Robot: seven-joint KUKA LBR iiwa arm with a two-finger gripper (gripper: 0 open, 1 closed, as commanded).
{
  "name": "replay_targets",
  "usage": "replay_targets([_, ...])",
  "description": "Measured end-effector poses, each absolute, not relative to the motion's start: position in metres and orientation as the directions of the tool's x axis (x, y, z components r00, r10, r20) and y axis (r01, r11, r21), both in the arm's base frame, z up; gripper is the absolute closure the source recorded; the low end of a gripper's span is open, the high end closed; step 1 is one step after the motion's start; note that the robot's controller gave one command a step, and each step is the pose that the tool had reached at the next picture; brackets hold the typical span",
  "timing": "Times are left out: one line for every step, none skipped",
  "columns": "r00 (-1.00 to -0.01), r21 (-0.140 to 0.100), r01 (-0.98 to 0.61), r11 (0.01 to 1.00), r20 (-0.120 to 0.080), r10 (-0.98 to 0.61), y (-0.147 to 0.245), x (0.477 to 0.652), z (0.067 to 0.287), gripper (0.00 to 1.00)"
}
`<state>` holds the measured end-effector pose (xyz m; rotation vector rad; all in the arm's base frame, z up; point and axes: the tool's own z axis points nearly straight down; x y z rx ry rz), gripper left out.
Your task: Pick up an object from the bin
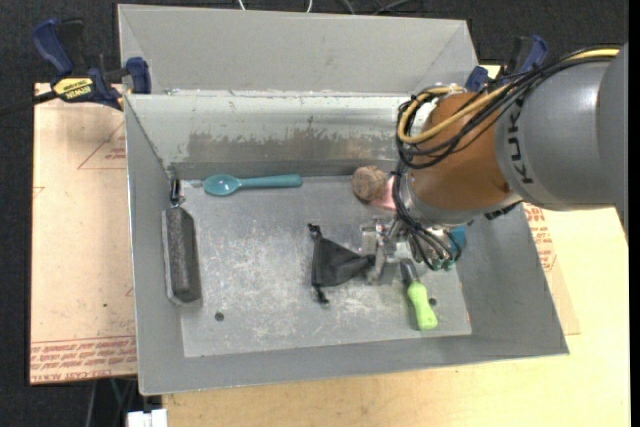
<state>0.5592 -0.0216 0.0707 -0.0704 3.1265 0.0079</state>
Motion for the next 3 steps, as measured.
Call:
replay_targets([-0.999, 0.005, -0.045, 0.999, -0.015, -0.045, -0.022, 0.559, 0.071, 1.00])
replay_targets([-0.998, 0.005, -0.057, 0.998, -0.012, -0.057, -0.011, 0.568, 0.137, 1.00])
replay_targets([-0.992, 0.005, -0.126, 0.992, -0.009, -0.126, -0.001, 0.579, 0.212, 1.00])
